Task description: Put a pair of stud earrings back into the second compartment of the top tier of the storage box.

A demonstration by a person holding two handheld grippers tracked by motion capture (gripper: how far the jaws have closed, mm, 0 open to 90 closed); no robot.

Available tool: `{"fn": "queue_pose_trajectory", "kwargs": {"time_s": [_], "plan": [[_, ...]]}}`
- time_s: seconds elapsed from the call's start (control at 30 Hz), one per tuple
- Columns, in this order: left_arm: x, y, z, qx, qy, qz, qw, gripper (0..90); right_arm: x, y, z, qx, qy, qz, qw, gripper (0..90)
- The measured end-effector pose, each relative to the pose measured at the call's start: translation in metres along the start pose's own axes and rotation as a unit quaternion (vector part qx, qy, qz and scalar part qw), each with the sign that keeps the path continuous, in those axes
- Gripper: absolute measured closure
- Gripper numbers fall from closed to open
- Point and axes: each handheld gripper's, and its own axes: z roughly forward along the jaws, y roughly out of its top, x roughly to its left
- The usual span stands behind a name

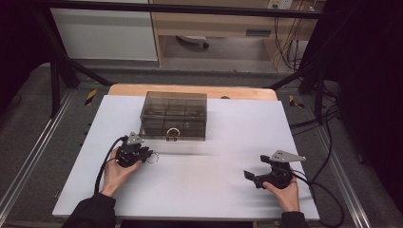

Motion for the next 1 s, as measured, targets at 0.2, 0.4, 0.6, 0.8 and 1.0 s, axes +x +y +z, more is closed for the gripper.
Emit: {"fn": "queue_pose_trajectory", "kwargs": {"time_s": [0.2,0.4,0.6,0.8,1.0], "plan": [[-0.0002,-0.0002,0.0022,0.003,-0.002,0.001,1.0000,79.2,-0.0001,0.0000,0.0002,0.000,0.000,-0.001,1.0000,0.6],[-0.0012,-0.0002,0.0047,0.004,-0.002,0.006,1.0000,83.6,-0.0002,0.0001,-0.0001,-0.001,0.001,-0.001,1.0000,0.6],[-0.0017,-0.0005,0.0046,0.003,-0.001,0.009,1.0000,85.3,-0.0002,0.0001,-0.0001,-0.001,0.000,-0.001,1.0000,0.6],[-0.0010,-0.0005,0.0038,0.004,-0.003,0.007,1.0000,86.4,-0.0004,0.0001,0.0000,0.000,0.000,-0.002,1.0000,0.6],[0.0001,-0.0002,0.0006,-0.001,-0.004,0.002,1.0000,86.6,-0.0001,0.0000,0.0000,0.000,0.001,0.000,1.0000,0.6]]}}
